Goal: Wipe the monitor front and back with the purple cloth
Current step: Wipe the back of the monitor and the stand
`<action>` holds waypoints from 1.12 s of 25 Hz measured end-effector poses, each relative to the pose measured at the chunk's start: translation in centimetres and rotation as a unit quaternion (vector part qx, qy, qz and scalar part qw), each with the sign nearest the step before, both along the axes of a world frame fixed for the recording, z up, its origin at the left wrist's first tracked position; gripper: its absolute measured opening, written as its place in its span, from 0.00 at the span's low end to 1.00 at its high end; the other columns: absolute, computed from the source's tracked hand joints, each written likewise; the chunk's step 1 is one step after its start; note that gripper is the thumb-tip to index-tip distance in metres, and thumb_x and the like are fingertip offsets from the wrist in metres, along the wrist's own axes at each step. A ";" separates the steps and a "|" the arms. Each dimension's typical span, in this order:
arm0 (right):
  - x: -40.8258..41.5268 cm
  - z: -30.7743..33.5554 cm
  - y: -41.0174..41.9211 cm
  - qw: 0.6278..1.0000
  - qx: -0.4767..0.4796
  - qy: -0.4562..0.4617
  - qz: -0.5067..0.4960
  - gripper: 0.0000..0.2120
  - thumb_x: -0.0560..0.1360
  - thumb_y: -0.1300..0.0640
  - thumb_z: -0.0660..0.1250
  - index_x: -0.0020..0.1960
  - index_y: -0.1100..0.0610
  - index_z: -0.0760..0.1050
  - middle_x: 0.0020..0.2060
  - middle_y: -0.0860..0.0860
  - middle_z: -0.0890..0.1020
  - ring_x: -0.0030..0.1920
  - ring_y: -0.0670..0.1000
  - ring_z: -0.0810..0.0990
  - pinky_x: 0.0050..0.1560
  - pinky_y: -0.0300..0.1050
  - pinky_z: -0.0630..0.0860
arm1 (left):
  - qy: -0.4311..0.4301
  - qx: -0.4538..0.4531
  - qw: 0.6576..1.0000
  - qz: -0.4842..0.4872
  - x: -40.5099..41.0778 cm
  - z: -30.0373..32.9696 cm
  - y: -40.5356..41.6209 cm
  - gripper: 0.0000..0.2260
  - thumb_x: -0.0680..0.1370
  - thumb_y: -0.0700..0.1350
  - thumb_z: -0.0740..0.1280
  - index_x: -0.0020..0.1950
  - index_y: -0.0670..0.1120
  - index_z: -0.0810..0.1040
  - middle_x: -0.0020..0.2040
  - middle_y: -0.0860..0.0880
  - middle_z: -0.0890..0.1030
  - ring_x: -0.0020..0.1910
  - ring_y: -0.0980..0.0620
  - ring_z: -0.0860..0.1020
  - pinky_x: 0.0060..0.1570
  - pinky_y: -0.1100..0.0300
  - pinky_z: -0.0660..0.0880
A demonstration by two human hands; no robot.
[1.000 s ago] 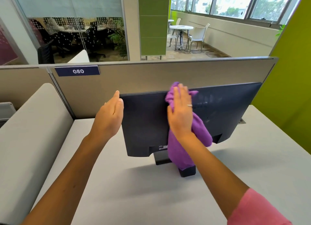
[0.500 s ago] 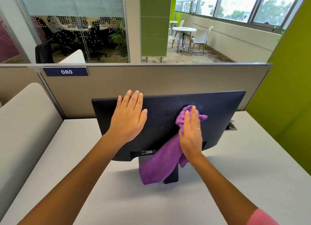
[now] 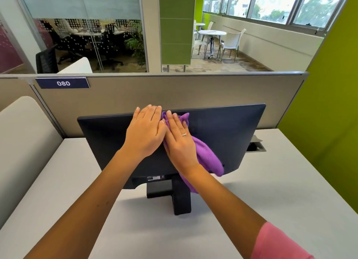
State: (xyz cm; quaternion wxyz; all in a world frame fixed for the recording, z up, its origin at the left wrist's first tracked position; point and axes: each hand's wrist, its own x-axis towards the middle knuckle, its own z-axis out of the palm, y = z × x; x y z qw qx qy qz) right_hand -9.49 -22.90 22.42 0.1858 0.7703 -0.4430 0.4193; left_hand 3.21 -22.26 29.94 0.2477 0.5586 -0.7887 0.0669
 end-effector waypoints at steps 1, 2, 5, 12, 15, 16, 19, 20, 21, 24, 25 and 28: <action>-0.7 -0.3 0.0 1.000 -0.003 0.017 0.012 0.24 0.77 0.62 0.66 0.71 0.63 0.65 0.70 0.60 0.68 0.72 0.58 0.63 0.70 0.57 0.65 | 0.001 -0.005 1.000 0.005 -0.2 -0.1 0.0 0.25 0.79 0.49 0.48 0.72 0.41 0.66 0.70 0.44 0.70 0.72 0.47 0.64 0.74 0.50 0.50; -1.8 -0.9 0.0 0.999 -0.001 0.038 0.018 0.24 0.77 0.63 0.66 0.71 0.63 0.65 0.71 0.60 0.67 0.73 0.57 0.63 0.70 0.56 0.65 | -0.001 -0.010 1.000 0.008 -0.4 -0.2 0.0 0.25 0.79 0.49 0.48 0.71 0.41 0.67 0.69 0.44 0.71 0.72 0.46 0.65 0.74 0.49 0.50; -7.0 -2.4 0.1 0.998 0.007 0.066 -0.023 0.26 0.75 0.67 0.66 0.71 0.64 0.63 0.71 0.61 0.66 0.73 0.59 0.60 0.71 0.57 0.64 | 0.022 -0.012 0.999 0.021 -1.0 -0.2 -0.4 0.23 0.78 0.47 0.49 0.69 0.40 0.70 0.66 0.43 0.73 0.71 0.46 0.66 0.73 0.47 0.51; -16.1 -0.4 -2.3 0.955 0.111 -0.186 -0.203 0.27 0.77 0.66 0.61 0.74 0.65 0.58 0.74 0.61 0.58 0.75 0.61 0.56 0.68 0.60 0.66 | 0.041 0.017 0.999 0.012 -0.7 0.1 -1.4 0.25 0.76 0.48 0.49 0.70 0.41 0.68 0.70 0.44 0.70 0.73 0.48 0.61 0.74 0.48 0.45; -13.7 0.8 -3.1 0.961 0.103 -0.177 -0.185 0.27 0.76 0.65 0.60 0.74 0.64 0.58 0.74 0.61 0.59 0.75 0.62 0.55 0.72 0.60 0.60 | 0.039 0.028 0.999 0.017 -0.8 0.3 -1.8 0.26 0.76 0.48 0.49 0.71 0.42 0.67 0.71 0.44 0.69 0.74 0.48 0.60 0.74 0.48 0.44; -12.3 1.1 -3.1 0.969 0.089 -0.153 -0.170 0.27 0.76 0.65 0.61 0.73 0.65 0.59 0.73 0.62 0.60 0.74 0.63 0.57 0.72 0.60 0.59 | 0.038 0.030 0.999 0.016 -0.8 0.4 -1.9 0.26 0.76 0.48 0.49 0.71 0.42 0.67 0.70 0.44 0.69 0.74 0.48 0.60 0.74 0.48 0.44; -7.5 1.7 -3.1 0.995 0.035 -0.056 -0.076 0.26 0.71 0.67 0.65 0.69 0.65 0.67 0.69 0.63 0.68 0.70 0.65 0.65 0.69 0.62 0.63 | 0.041 0.031 0.998 0.019 -1.1 0.3 -2.3 0.25 0.75 0.48 0.50 0.70 0.42 0.67 0.70 0.45 0.70 0.73 0.49 0.61 0.74 0.47 0.44; -5.9 1.7 -3.0 0.999 0.018 -0.030 -0.037 0.24 0.71 0.67 0.66 0.68 0.65 0.70 0.68 0.63 0.70 0.69 0.65 0.67 0.68 0.62 0.65 | 0.043 0.029 0.998 0.021 -1.1 0.2 -2.3 0.25 0.75 0.48 0.50 0.70 0.43 0.68 0.70 0.45 0.70 0.73 0.49 0.61 0.74 0.48 0.44; -4.6 1.7 -2.8 1.000 0.008 -0.010 -0.002 0.23 0.72 0.67 0.67 0.67 0.64 0.71 0.67 0.62 0.71 0.69 0.64 0.68 0.67 0.61 0.67 | 0.045 0.026 0.998 0.023 -1.0 0.2 -2.4 0.24 0.75 0.48 0.50 0.70 0.43 0.68 0.69 0.45 0.70 0.73 0.49 0.62 0.74 0.48 0.44; -4.0 1.5 -2.6 0.999 0.005 0.013 0.038 0.21 0.74 0.65 0.68 0.67 0.61 0.72 0.67 0.60 0.72 0.69 0.61 0.68 0.67 0.59 0.68 | 0.053 0.021 0.998 0.021 -0.7 0.2 -2.5 0.23 0.75 0.48 0.51 0.68 0.43 0.69 0.68 0.46 0.72 0.72 0.49 0.63 0.74 0.50 0.44; -4.8 1.5 -2.8 0.999 0.004 0.012 0.031 0.21 0.74 0.66 0.67 0.67 0.62 0.72 0.67 0.60 0.72 0.69 0.61 0.68 0.67 0.59 0.68 | 0.058 0.017 0.998 0.018 -0.8 0.2 -2.5 0.23 0.76 0.48 0.51 0.68 0.43 0.70 0.67 0.46 0.72 0.71 0.49 0.64 0.74 0.50 0.44; -8.8 2.0 -3.6 0.999 0.022 -0.030 -0.023 0.23 0.74 0.66 0.64 0.69 0.62 0.69 0.69 0.61 0.69 0.71 0.62 0.64 0.69 0.60 0.65 | 0.069 0.003 0.998 0.010 -0.7 0.0 -2.4 0.21 0.75 0.46 0.51 0.66 0.43 0.71 0.65 0.47 0.74 0.71 0.49 0.64 0.73 0.51 0.44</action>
